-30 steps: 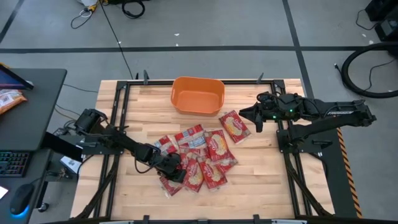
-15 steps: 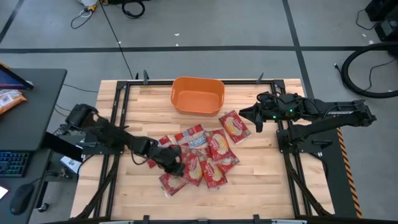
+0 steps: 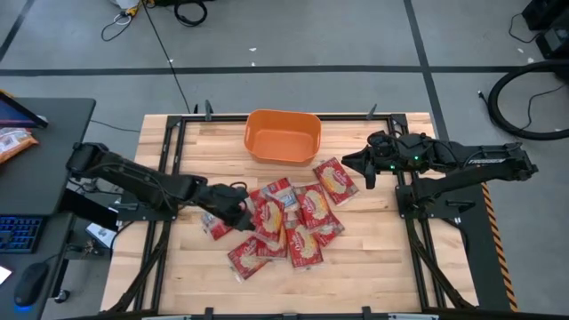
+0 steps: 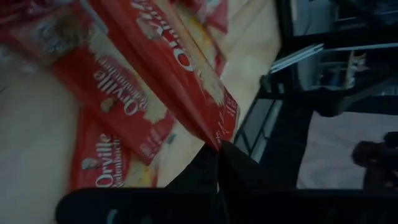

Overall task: Sort popcorn bags into baskets
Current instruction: Put the popcorn bag into the orange bin

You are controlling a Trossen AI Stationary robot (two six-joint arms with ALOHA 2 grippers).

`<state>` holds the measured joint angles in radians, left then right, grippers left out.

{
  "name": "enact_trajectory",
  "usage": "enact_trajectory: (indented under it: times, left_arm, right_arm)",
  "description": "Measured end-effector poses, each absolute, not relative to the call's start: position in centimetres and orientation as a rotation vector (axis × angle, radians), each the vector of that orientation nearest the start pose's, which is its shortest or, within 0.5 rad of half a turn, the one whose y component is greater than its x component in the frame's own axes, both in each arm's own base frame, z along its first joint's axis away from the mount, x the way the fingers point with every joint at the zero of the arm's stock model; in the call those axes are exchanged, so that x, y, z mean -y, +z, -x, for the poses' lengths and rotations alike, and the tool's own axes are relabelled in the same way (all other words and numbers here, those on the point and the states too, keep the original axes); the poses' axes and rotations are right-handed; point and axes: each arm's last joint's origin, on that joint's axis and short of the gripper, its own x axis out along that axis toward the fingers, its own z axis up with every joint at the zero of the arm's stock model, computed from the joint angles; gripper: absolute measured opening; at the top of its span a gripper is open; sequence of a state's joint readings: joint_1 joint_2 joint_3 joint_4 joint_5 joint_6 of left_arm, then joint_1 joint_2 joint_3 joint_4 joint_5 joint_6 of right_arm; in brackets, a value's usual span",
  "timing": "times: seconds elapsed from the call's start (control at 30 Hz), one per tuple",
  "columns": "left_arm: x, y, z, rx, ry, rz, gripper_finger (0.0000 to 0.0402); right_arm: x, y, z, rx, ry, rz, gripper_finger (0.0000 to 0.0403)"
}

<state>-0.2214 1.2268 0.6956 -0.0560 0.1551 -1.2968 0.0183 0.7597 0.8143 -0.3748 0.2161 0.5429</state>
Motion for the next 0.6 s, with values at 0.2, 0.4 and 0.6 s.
enact_trajectory:
  times: [0.2,0.4,0.6]
  left_arm:
    - [4.7,24.7,-24.8,-0.567,-0.01,1.241,0.0009]
    - [3.1,26.7,-25.7,-0.317,-0.075,1.258,0.0009]
    - [0.4,27.1,-26.0,-0.168,0.056,1.216,0.0009]
  right_arm:
    - [0.6,32.8,-16.1,-0.256,-0.289,-0.478,0.0082]
    - [1.0,33.0,-16.1,-0.233,-0.311,-0.475,0.0082]
    - [1.2,33.2,-16.1,-0.211,-0.315,-0.458,0.0082]
